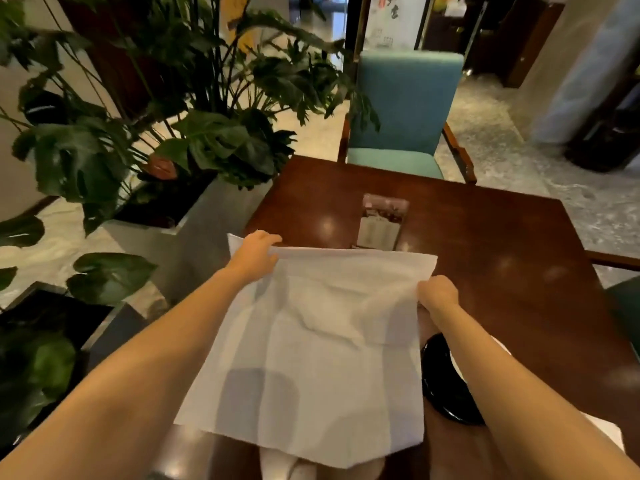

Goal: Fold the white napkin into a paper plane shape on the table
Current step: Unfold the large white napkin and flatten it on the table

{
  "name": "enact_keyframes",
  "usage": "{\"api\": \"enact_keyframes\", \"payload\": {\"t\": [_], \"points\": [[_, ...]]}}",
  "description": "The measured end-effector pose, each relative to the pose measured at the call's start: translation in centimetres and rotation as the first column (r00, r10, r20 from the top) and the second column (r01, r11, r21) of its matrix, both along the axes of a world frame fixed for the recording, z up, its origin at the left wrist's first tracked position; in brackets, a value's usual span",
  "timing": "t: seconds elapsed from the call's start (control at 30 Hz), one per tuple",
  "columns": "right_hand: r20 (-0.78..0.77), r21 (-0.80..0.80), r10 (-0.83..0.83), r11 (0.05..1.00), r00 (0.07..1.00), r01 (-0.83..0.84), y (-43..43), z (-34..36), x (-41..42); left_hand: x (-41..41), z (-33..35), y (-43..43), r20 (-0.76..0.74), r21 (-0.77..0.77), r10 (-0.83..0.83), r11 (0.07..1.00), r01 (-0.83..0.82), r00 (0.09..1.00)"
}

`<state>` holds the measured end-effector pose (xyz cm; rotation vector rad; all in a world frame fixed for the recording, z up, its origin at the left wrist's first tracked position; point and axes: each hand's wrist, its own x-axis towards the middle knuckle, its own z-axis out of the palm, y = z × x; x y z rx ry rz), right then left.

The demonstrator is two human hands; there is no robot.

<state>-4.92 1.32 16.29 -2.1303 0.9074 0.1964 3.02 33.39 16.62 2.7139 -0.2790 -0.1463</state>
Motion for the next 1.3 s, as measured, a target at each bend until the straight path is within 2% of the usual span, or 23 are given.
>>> {"api": "enact_keyframes", "payload": {"t": [0.03,0.1,0.17,0.2,0.3,0.43,0.53,0.6,0.7,0.83,0.97,1.1,1.17,1.23,1.3], "points": [[-0.001,-0.061,0.017,0.998,1.0,-0.017,0.6,-0.6,0.0,-0.1,-1.3,0.0,-0.022,-0.003,-0.009,1.0,0.009,1.0],[0.048,-0.224,0.078,0.972,0.996,-0.066,2.4,-1.8,-0.5,-0.9,-4.2,0.1,0.025,0.032,0.002,0.999,-0.003,1.0],[0.151,-0.357,0.234,0.919,0.96,-0.168,5.1,-3.1,-1.0,-2.5,-7.2,0.0,0.062,0.056,0.038,0.998,-0.041,0.997],[0.177,-0.391,0.334,0.887,0.926,-0.245,6.7,-3.9,-1.2,-3.3,-8.7,-0.2,0.033,0.056,0.049,0.997,-0.051,0.998],[0.073,-0.432,0.609,0.733,0.79,-0.526,11.4,-6.9,-1.1,-5.5,-12.6,-1.1,-0.113,0.129,0.033,0.991,-0.019,0.993],[-0.067,-0.405,0.754,0.578,0.654,-0.708,16.0,-10.9,0.3,-6.6,-15.7,-1.3,-0.061,0.269,0.034,0.963,-0.016,0.998],[-0.153,-0.421,0.788,0.494,0.597,-0.76,16.2,-13.1,1.2,-6.2,-16.6,0.1,0.005,0.317,0.019,0.948,-0.02,1.0],[-0.134,-0.479,0.794,0.472,0.593,-0.74,14.9,-14.2,1.0,-5.9,-16.8,1.4,0.03,0.286,0.025,0.958,-0.033,0.999],[-0.089,-0.547,0.743,0.52,0.663,-0.656,12.3,-15.0,0.2,-5.9,-16.8,3.1,0.046,0.259,0.061,0.963,-0.071,0.997],[-0.153,-0.559,0.638,0.574,0.755,-0.599,8.6,-14.9,0.2,-5.8,-16.7,5.7,0.06,0.277,0.089,0.955,-0.102,0.994],[-0.177,-0.527,0.627,0.591,0.758,-0.611,4.6,-14.1,-0.2,-6.1,-16.8,9.4,0.044,0.339,0.053,0.939,-0.064,0.998],[-0.315,-0.533,0.59,0.538,0.743,-0.653,3.8,-12.5,-0.7,-7.6,-16.1,12.3,0.023,0.327,0.133,0.936,-0.133,0.991],[-0.244,-0.557,0.614,0.545,0.751,-0.626,7.0,-11.7,-2.0,-9.0,-14.9,10.2,0.077,0.319,0.122,0.937,-0.14,0.99],[-0.144,-0.501,0.732,0.527,0.666,-0.687,12.1,-11.1,-4.9,-11.2,-14.1,5.8,0.11,0.22,0.017,0.975,-0.041,0.994],[-0.137,-0.492,0.835,0.409,0.532,-0.768,17.2,-11.5,-8.9,-14.1,-14.3,1.9,0.063,0.16,-0.11,0.982,0.099,0.992]]}}
